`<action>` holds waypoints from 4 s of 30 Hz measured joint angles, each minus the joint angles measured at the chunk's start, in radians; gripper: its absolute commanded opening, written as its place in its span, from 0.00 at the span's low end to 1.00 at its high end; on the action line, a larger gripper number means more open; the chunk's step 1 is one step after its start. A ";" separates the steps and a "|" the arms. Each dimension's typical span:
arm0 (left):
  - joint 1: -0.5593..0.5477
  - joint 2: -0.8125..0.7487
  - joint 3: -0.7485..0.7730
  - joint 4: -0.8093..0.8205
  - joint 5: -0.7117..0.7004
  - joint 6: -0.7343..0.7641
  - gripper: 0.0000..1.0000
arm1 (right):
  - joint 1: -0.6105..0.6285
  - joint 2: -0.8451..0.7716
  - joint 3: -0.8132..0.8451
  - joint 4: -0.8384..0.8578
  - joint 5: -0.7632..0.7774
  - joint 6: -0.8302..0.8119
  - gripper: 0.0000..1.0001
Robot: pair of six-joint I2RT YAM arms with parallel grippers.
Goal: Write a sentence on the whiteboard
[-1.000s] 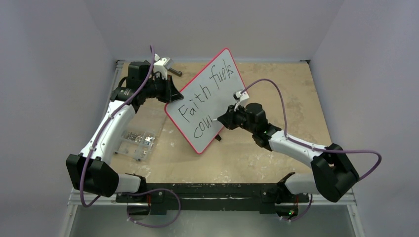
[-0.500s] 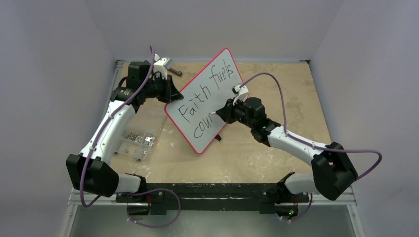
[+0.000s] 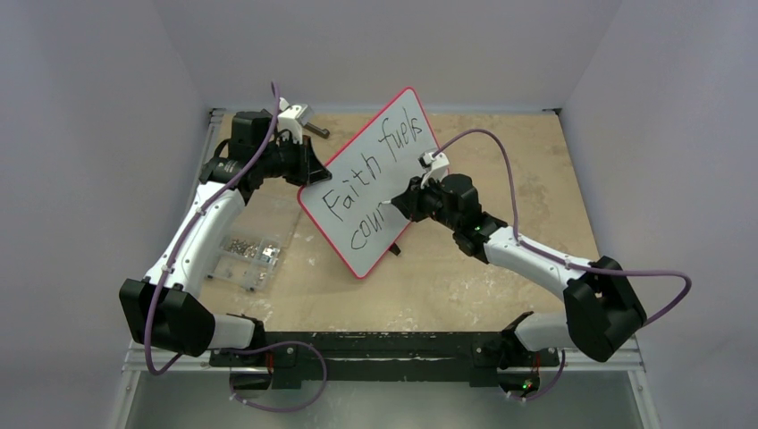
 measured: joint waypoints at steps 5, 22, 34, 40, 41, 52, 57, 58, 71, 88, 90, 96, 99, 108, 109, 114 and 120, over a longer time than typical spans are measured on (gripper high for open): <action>0.000 0.000 0.000 0.000 0.001 0.000 0.00 | 0.000 -0.009 0.000 -0.016 0.008 -0.002 0.00; 0.000 0.000 0.000 0.000 0.002 0.000 0.00 | -0.068 -0.040 -0.034 -0.027 0.023 0.000 0.00; 0.000 0.000 0.000 0.000 0.001 0.000 0.00 | -0.075 0.015 0.021 -0.030 0.024 -0.019 0.00; 0.000 0.000 0.000 0.000 0.002 0.000 0.00 | -0.075 0.022 0.028 -0.028 0.008 -0.040 0.00; 0.000 0.000 0.000 0.000 0.001 0.000 0.00 | -0.075 0.023 0.028 -0.027 -0.001 -0.045 0.00; 0.000 0.000 0.000 0.000 0.001 0.000 0.00 | -0.079 0.027 0.028 -0.027 -0.084 -0.069 0.00; 0.000 0.000 0.000 0.000 0.001 0.000 0.00 | -0.079 0.027 0.026 -0.027 -0.109 -0.072 0.00; 0.000 0.000 0.000 0.000 0.001 0.000 0.00 | -0.079 0.027 0.023 -0.026 -0.111 -0.072 0.00; 0.000 0.000 0.000 0.000 -0.001 0.000 0.00 | -0.080 0.024 -0.006 -0.023 -0.100 -0.071 0.00; -0.001 0.000 0.000 0.000 0.000 -0.001 0.00 | -0.079 0.025 0.050 -0.057 -0.003 -0.072 0.00; -0.001 0.000 0.000 0.000 0.000 -0.001 0.00 | -0.079 0.025 0.060 -0.056 -0.002 -0.072 0.00; -0.001 0.000 0.000 0.000 0.000 -0.001 0.00 | -0.079 0.029 0.063 -0.057 -0.001 -0.072 0.00; -0.001 0.000 0.000 0.000 0.000 -0.001 0.00 | -0.079 0.032 0.061 -0.056 -0.002 -0.072 0.00; -0.001 0.000 0.000 0.000 -0.001 -0.001 0.00 | -0.080 0.035 0.026 -0.048 -0.002 -0.071 0.00; -0.001 0.000 0.000 -0.001 -0.001 -0.001 0.00 | -0.080 0.036 0.025 -0.047 -0.002 -0.071 0.00; -0.001 0.000 0.000 -0.001 -0.003 -0.001 0.00 | -0.080 0.037 0.019 -0.037 0.001 -0.071 0.00; -0.001 0.000 0.000 -0.001 -0.004 -0.002 0.00 | -0.080 0.037 0.013 -0.045 0.035 -0.071 0.00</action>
